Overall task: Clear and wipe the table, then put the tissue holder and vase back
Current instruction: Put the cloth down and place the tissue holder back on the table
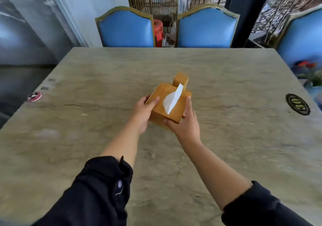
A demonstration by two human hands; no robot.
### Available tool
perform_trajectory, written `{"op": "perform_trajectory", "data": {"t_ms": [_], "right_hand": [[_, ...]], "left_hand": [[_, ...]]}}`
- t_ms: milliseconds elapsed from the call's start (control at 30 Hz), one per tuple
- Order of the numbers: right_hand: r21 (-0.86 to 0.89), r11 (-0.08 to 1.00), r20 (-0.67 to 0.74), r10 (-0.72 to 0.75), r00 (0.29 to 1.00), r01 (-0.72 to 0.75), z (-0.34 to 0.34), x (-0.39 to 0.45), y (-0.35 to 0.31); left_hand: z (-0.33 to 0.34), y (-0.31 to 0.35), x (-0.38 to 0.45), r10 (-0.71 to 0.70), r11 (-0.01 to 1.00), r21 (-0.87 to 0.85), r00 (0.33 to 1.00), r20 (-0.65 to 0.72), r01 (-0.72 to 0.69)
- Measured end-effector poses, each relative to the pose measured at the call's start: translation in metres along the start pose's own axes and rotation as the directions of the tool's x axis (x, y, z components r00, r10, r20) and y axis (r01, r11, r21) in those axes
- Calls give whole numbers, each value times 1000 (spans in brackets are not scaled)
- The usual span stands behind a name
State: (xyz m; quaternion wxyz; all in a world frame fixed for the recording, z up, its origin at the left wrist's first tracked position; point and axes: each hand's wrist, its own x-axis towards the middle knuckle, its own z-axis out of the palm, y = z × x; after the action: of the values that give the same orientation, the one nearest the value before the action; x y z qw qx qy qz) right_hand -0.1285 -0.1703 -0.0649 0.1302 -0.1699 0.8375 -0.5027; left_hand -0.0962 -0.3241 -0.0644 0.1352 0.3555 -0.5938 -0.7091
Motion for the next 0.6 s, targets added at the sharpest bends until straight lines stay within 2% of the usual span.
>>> {"op": "perform_trajectory", "data": {"t_ms": [300,600], "right_hand": [[59,997,-138,57,989,-49,70,26,-14],[11,1000,-112,4,994,-2,93,27,-10]], "left_hand": [[-37,6,75,-8,999,41,999,40,6],[-53,9,102,-56,997,59,995,79,52]]}}
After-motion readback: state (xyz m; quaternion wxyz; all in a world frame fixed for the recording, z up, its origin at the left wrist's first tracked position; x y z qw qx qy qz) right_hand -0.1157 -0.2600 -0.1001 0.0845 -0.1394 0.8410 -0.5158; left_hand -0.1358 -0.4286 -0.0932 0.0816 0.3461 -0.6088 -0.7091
